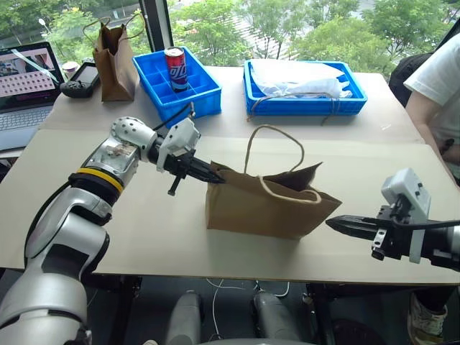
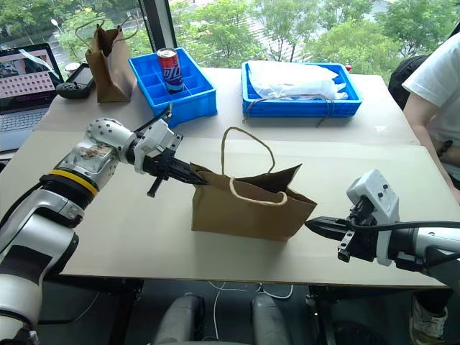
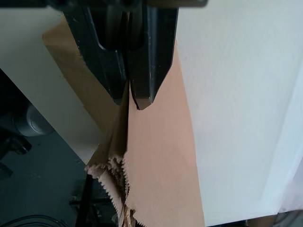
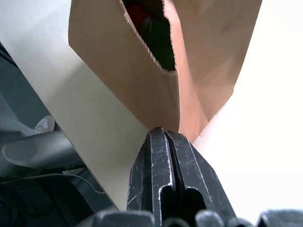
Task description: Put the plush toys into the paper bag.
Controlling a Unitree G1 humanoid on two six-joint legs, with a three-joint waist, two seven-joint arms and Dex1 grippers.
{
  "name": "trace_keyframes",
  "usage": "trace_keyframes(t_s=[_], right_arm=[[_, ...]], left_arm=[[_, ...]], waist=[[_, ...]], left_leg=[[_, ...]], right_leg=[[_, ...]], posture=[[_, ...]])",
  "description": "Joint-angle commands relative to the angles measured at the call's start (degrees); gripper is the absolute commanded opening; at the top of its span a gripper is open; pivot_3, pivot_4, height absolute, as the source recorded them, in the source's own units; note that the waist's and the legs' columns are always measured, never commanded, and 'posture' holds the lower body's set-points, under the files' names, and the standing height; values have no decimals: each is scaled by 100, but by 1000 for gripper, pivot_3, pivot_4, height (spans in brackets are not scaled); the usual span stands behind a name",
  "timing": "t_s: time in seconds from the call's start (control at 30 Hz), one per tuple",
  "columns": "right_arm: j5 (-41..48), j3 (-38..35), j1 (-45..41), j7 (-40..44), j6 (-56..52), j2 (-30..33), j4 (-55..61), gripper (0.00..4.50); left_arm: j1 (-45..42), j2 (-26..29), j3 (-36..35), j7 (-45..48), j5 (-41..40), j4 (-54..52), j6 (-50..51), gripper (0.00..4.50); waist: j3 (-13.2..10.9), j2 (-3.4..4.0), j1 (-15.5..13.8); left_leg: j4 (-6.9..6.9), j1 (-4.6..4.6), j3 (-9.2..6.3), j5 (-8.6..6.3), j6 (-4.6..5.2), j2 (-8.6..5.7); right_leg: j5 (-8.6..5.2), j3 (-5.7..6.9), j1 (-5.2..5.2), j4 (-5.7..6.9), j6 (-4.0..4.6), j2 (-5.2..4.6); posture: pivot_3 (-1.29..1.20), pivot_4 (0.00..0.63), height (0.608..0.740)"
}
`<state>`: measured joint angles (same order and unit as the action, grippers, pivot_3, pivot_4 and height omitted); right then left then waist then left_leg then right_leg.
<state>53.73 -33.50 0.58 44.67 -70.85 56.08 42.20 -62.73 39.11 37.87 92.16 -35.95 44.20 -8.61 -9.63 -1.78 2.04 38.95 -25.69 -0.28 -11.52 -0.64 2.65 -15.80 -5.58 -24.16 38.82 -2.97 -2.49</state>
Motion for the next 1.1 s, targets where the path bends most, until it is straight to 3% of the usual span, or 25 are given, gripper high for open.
trace_keyframes(t_s=[0.03, 0.17, 0.3, 0.33, 0.4, 0.53, 0.67, 0.83, 0.97, 1.1], right_arm=[[-91, -139, 41, 49, 281, 197, -119, 0], [-217, -103, 168, 210, 477, 366, -346, 0], [-552, -175, 474, 493, 770, 627, -638, 0], [-652, -201, 545, 553, 866, 670, -715, 0], [-813, -248, 646, 622, 1058, 681, -855, 0], [-967, -422, 729, 484, 1483, 292, -844, 0], [-1212, -622, 996, 234, 2162, -491, -707, 0], [-1667, -682, 1553, 112, 3017, -1195, -623, 0], [-1969, -424, 1702, -100, 3577, -1668, -738, 0], [-2137, -207, 1641, -181, 3785, -1728, -853, 0]], left_arm=[[-33, 222, -36, 33, -107, -36, 450, 986], [0, 517, -243, 33, -173, -145, 639, 2335], [270, 1328, -473, 33, -615, -871, 1338, 3558], [389, 1528, -550, 33, -689, -1024, 1516, 4041], [657, 1828, -791, 33, -818, -1182, 1856, 4444], [1556, 2009, -2145, -255, -856, -1164, 2310, 4444], [2837, 2056, -3054, -1459, -824, -2162, 3067, 4444], [4308, 1456, -4233, -3136, -425, -3313, 2742, 4444], [4894, 871, -4543, -3918, 82, -3713, 2406, 4444], [4955, 603, -4589, -3963, 303, -3833, 2353, 4444]], waist=[[0, 0, 0], [0, 0, 12], [0, 0, 40], [0, 0, 52], [0, 1, 53], [0, 1, 37], [1, 0, 20], [1, 1, -51], [1, 1, -101], [1, 1, -97]], left_leg=[[0, 0, 0, 0, 0, 0], [-1, -1, -1, 0, 0, 1], [-1, -1, 0, 0, 0, 2], [-2, -1, 1, 0, 0, 4], [-4, 3, 2, 0, 0, 6], [-2, 15, 6, 0, 0, 7], [-3, 13, 6, 0, 0, 9], [-4, 14, 7, -1, -1, 8], [-1, 23, 15, -1, -2, 9], [-2, 34, 21, 0, -3, 9]], right_leg=[[-1, 0, 0, 0, -1, 0], [-2, 1, 0, -1, -2, 0], [-3, 0, -4, 0, -1, 0], [-3, 0, -4, 0, -1, 1], [-5, 0, -4, 2, 1, 1], [-12, 1, 4, 10, -5, 0], [-13, 2, 3, 6, -5, 0], [-11, 2, 6, 7, -1, -8], [-9, 0, 11, 9, 1, -7], [-9, -4, 15, 11, 2, -5]], posture=[[0, 150, 698], [0, 150, 698], [0, 150, 698], [0, 150, 698], [0, 150, 698], [0, 150, 698], [0, 150, 698], [0, 150, 698], [0, 150, 698], [0, 150, 698]])
